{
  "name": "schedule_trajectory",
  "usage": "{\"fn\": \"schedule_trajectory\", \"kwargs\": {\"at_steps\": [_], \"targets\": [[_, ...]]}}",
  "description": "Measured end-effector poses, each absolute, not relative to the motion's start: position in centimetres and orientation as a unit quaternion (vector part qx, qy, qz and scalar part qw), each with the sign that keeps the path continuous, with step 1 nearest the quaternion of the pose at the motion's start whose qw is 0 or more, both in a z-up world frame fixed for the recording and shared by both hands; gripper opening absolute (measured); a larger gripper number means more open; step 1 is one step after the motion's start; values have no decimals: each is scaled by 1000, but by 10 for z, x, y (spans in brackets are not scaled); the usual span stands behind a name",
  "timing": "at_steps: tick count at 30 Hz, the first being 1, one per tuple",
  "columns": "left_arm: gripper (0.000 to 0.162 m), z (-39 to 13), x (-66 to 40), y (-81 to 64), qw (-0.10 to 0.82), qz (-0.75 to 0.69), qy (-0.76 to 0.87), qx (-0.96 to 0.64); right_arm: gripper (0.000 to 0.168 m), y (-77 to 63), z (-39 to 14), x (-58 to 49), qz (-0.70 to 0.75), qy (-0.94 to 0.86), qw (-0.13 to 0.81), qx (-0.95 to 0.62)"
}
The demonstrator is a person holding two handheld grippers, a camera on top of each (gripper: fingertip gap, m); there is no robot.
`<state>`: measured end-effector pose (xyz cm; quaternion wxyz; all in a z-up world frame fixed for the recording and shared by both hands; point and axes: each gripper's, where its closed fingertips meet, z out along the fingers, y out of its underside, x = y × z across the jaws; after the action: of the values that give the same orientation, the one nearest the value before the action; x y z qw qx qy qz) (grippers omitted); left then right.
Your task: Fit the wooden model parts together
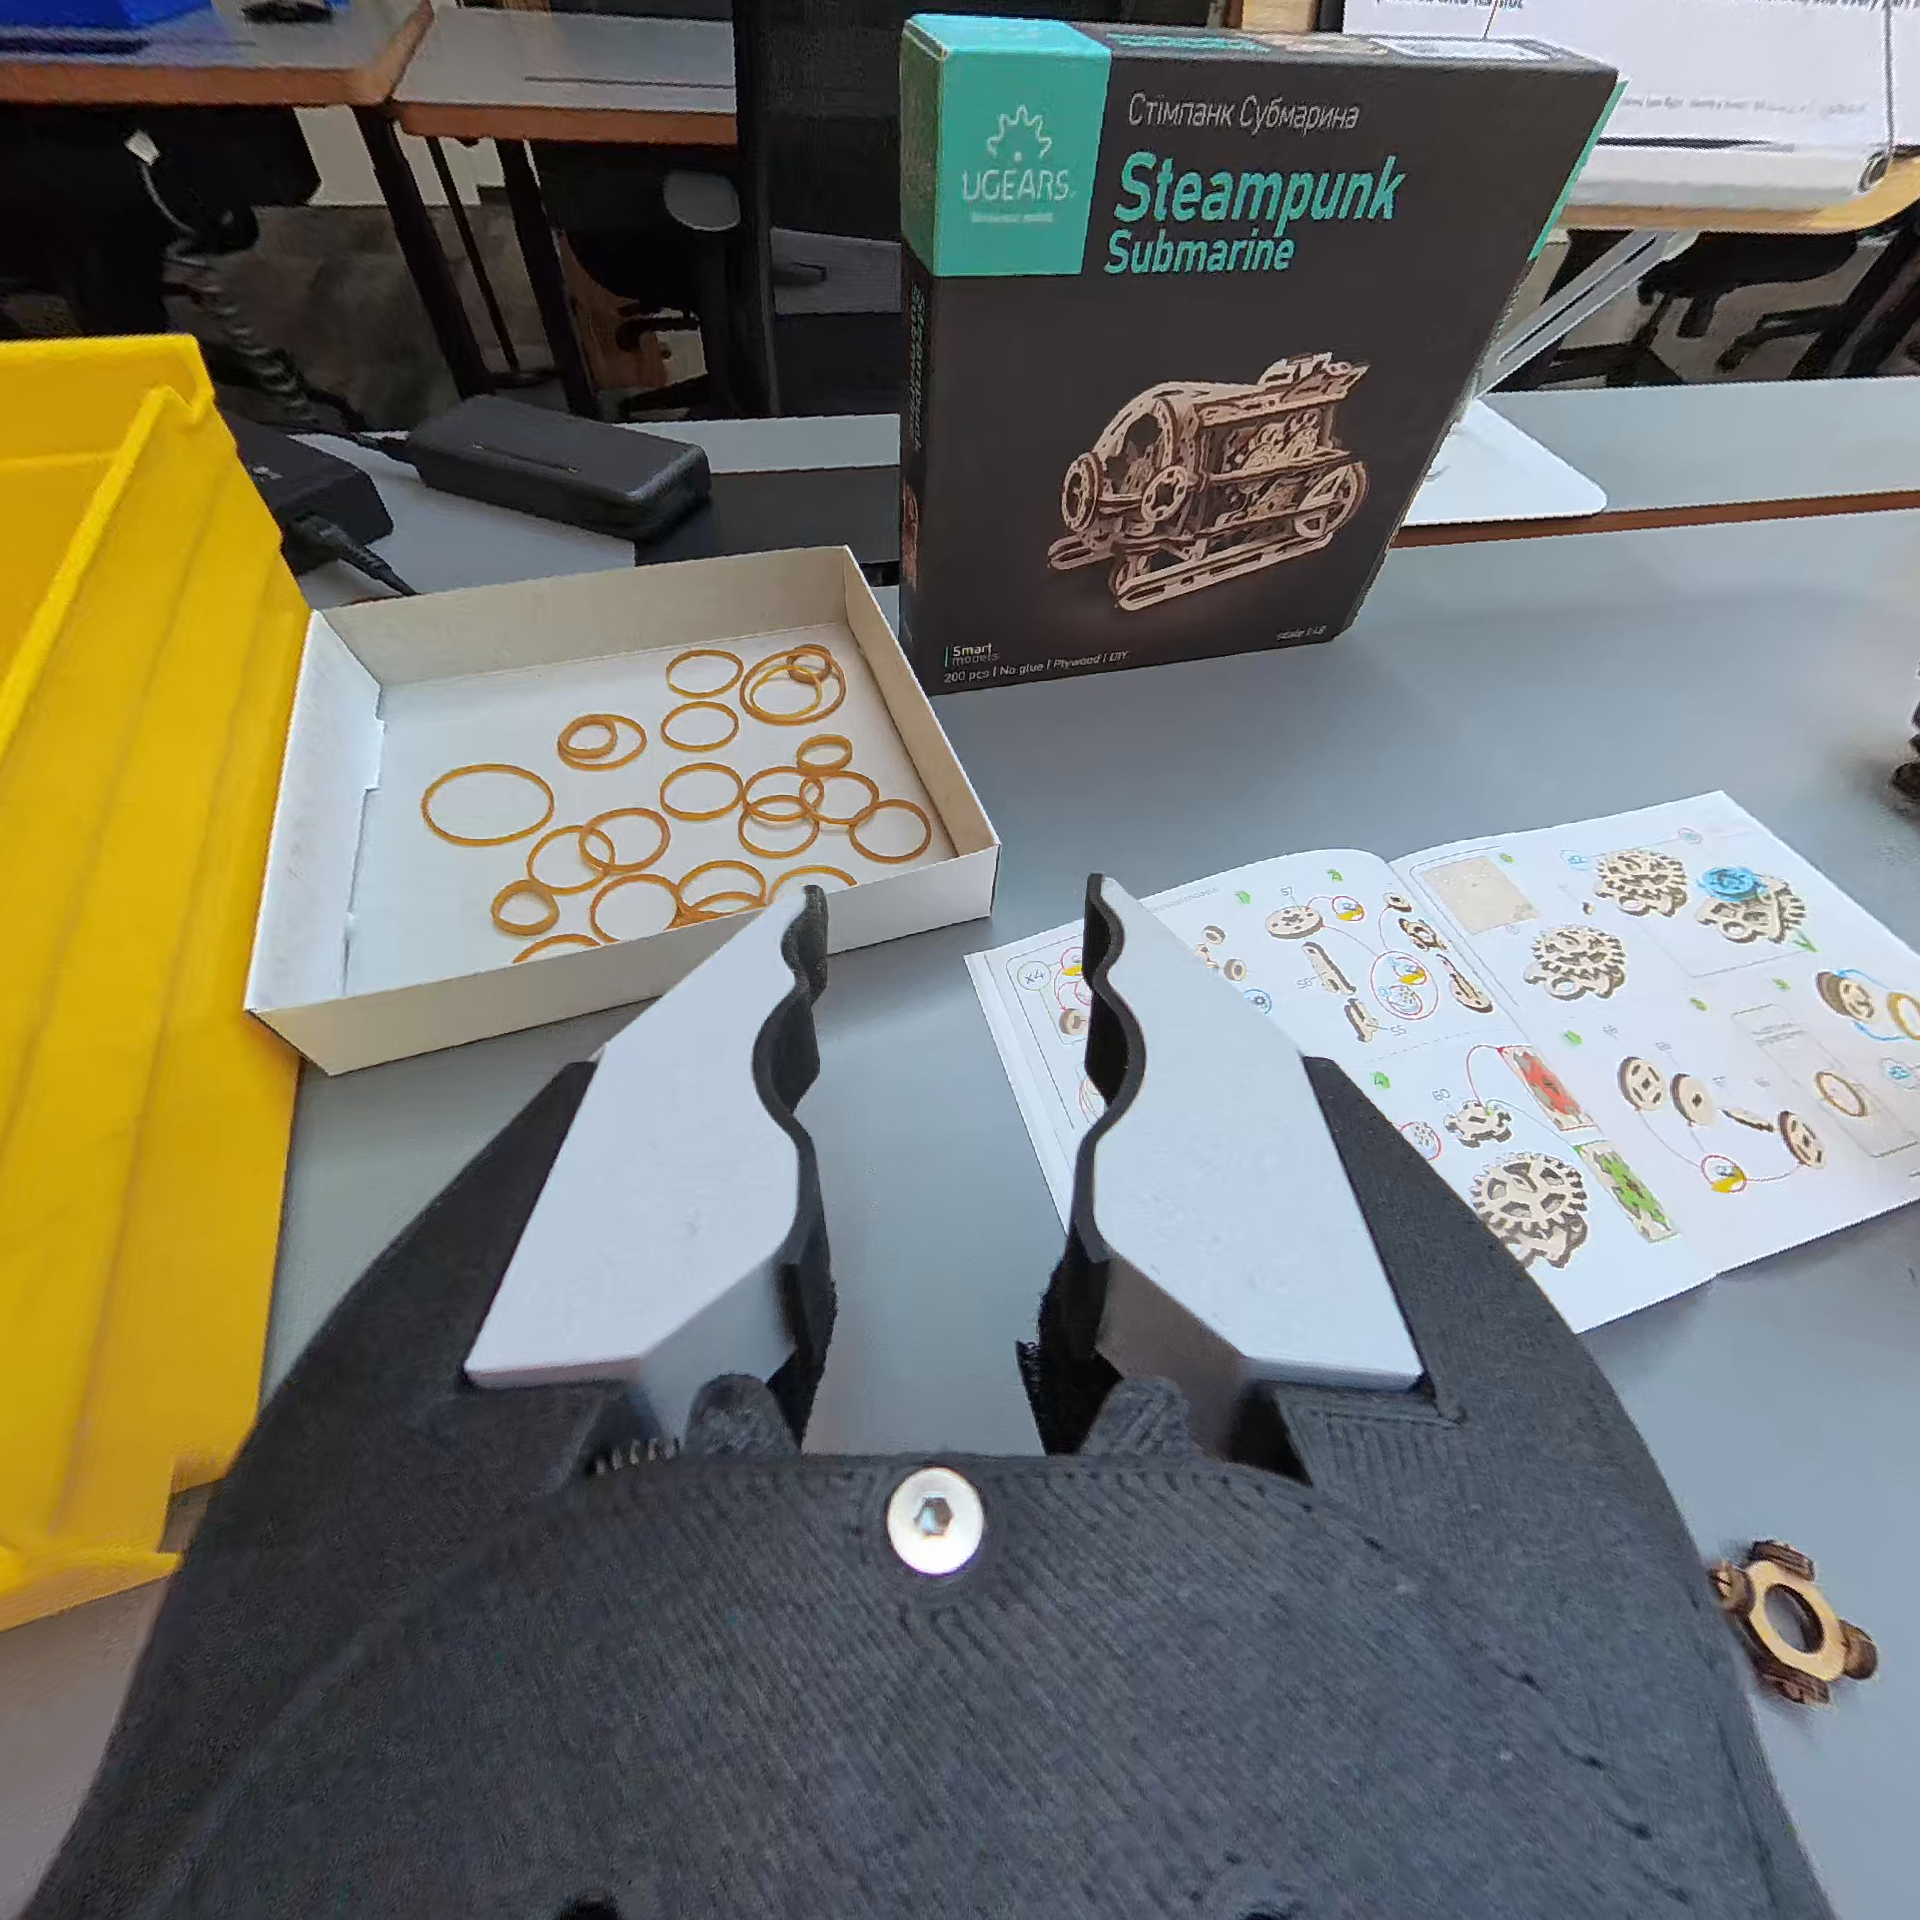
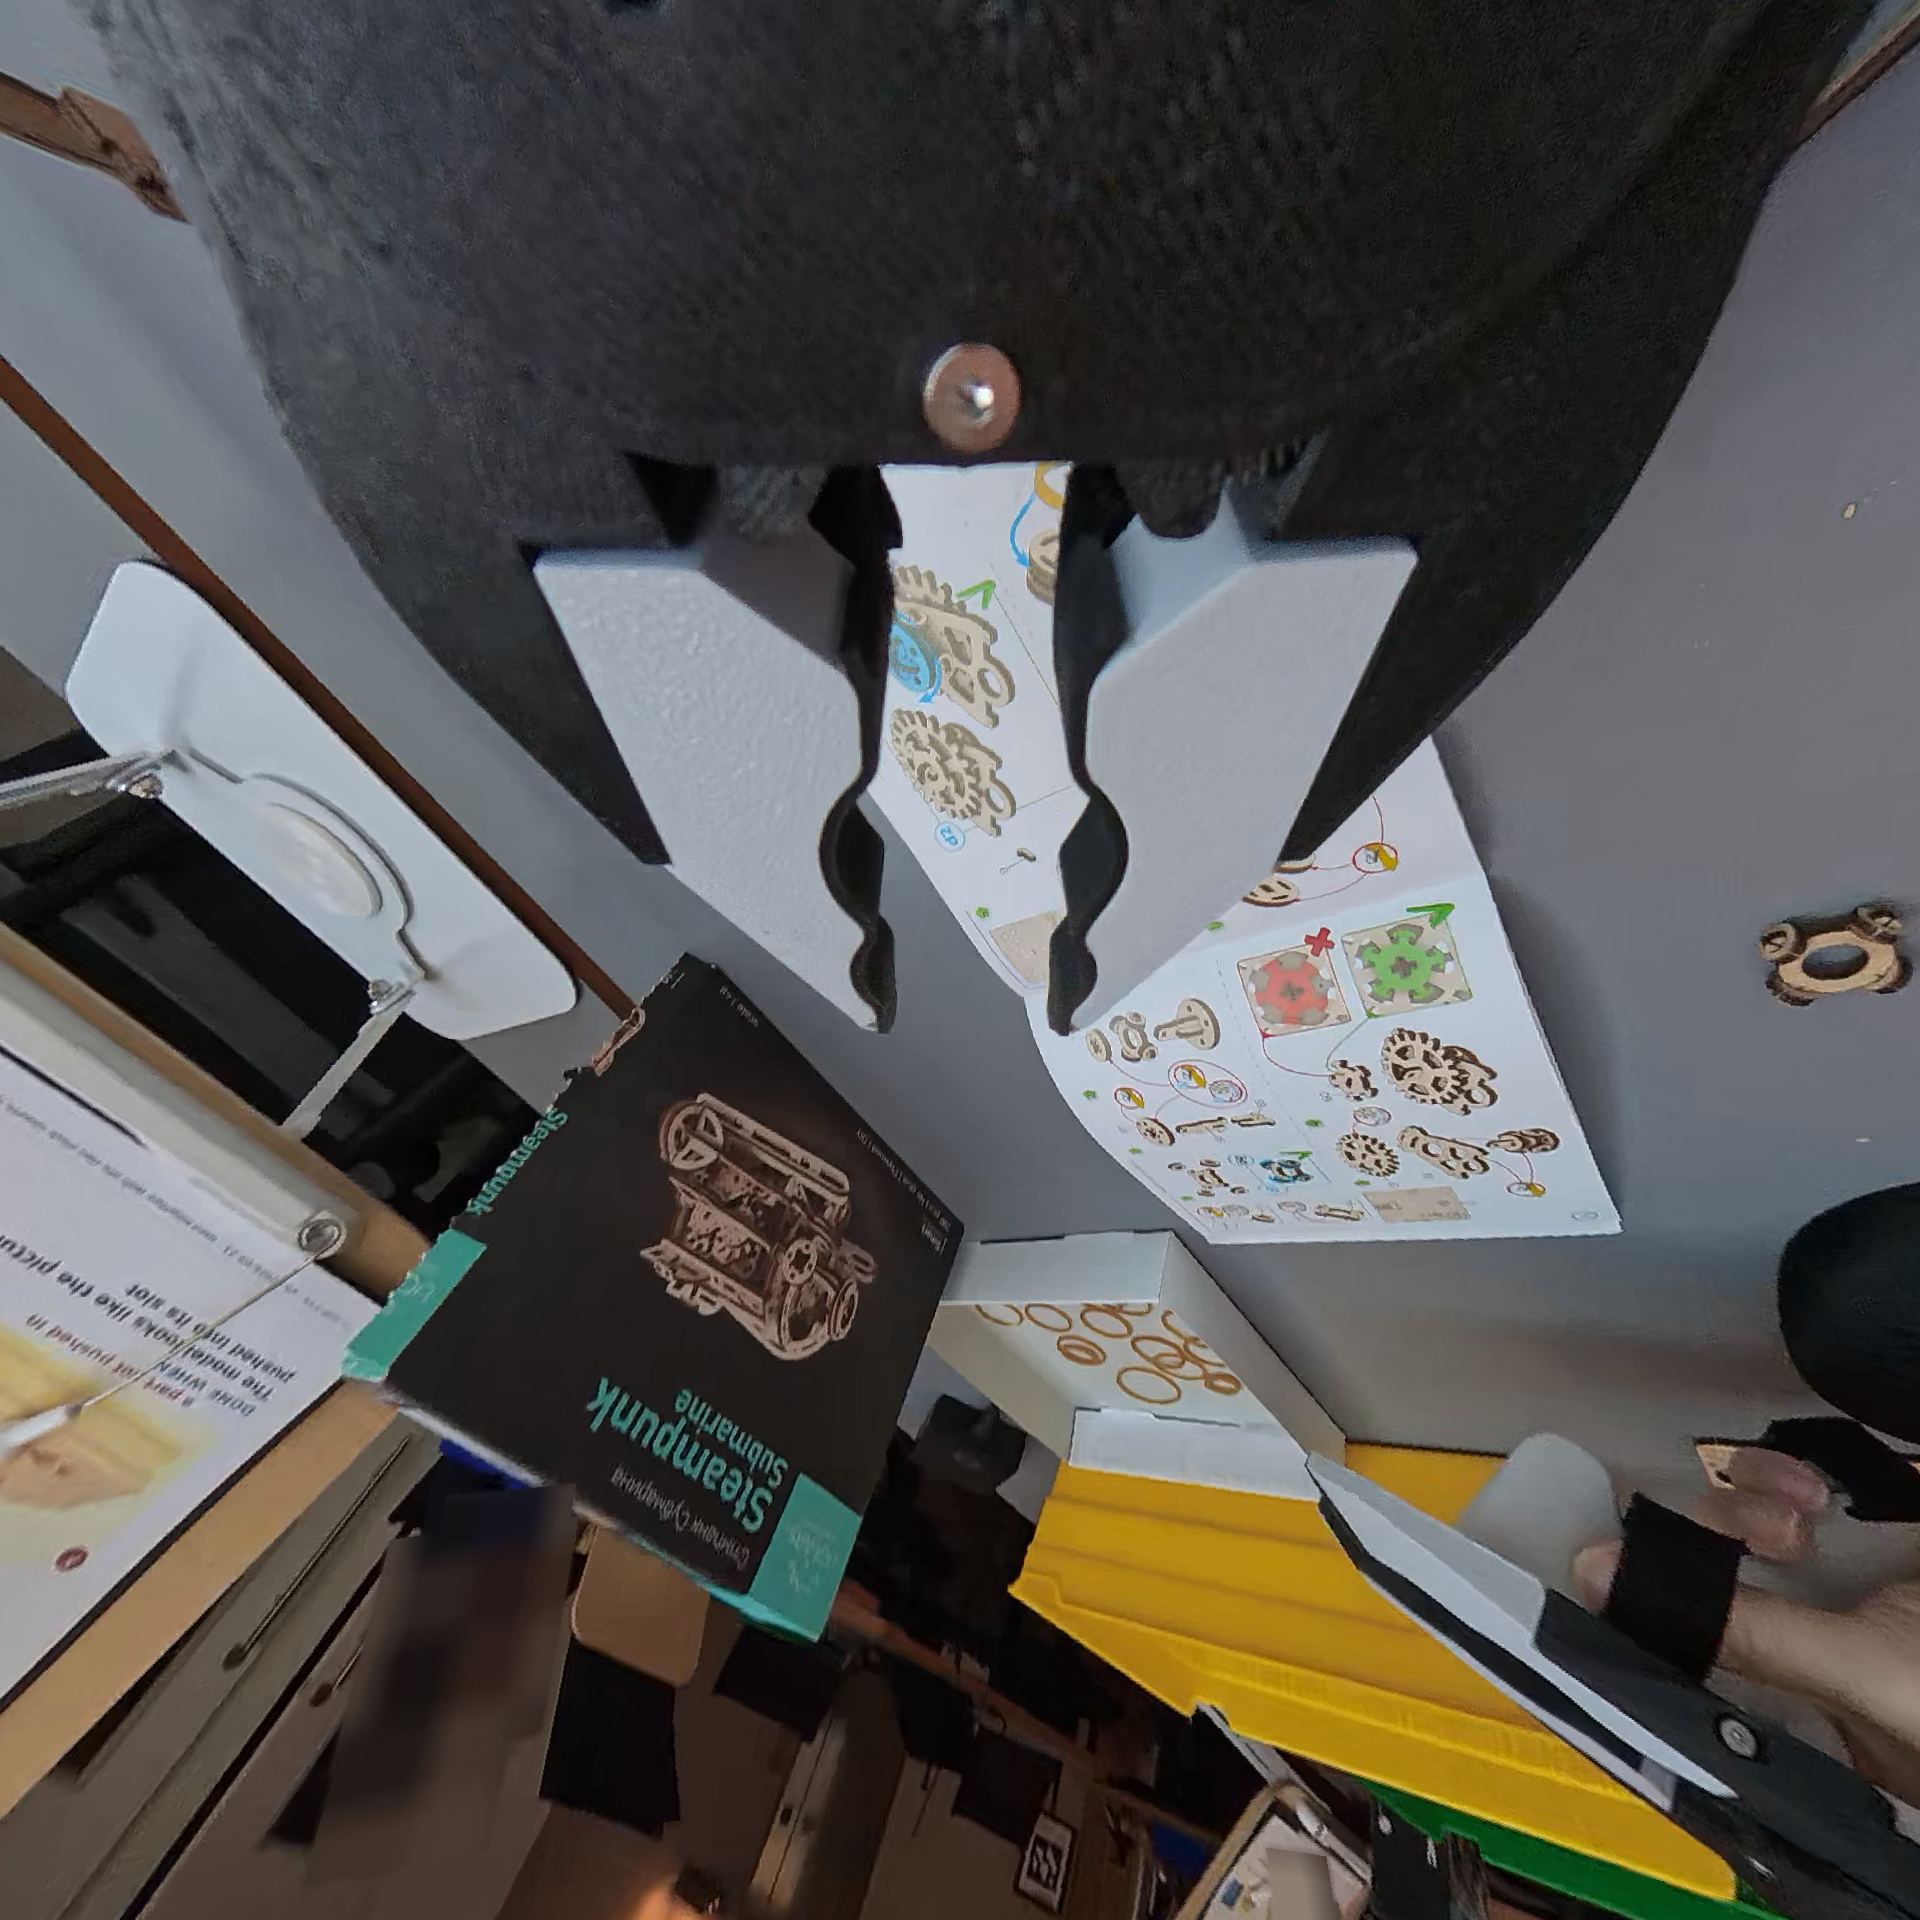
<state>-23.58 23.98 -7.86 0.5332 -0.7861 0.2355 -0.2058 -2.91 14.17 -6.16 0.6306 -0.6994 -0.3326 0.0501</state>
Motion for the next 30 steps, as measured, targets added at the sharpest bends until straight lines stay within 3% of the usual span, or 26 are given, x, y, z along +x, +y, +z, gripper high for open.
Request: {"fn": "schedule_trajectory", "kwargs": {"at_steps": [15, 30], "targets": [[44, -68, -237, 239, 516, -314, 180, -776, 22, 123, -36, -44, 30, -377, 685, -623], [45, -52, -250, 245, 594, -209, 208, -749, 22, 127, -31, -24, 36, -344, 690, -636]]}}
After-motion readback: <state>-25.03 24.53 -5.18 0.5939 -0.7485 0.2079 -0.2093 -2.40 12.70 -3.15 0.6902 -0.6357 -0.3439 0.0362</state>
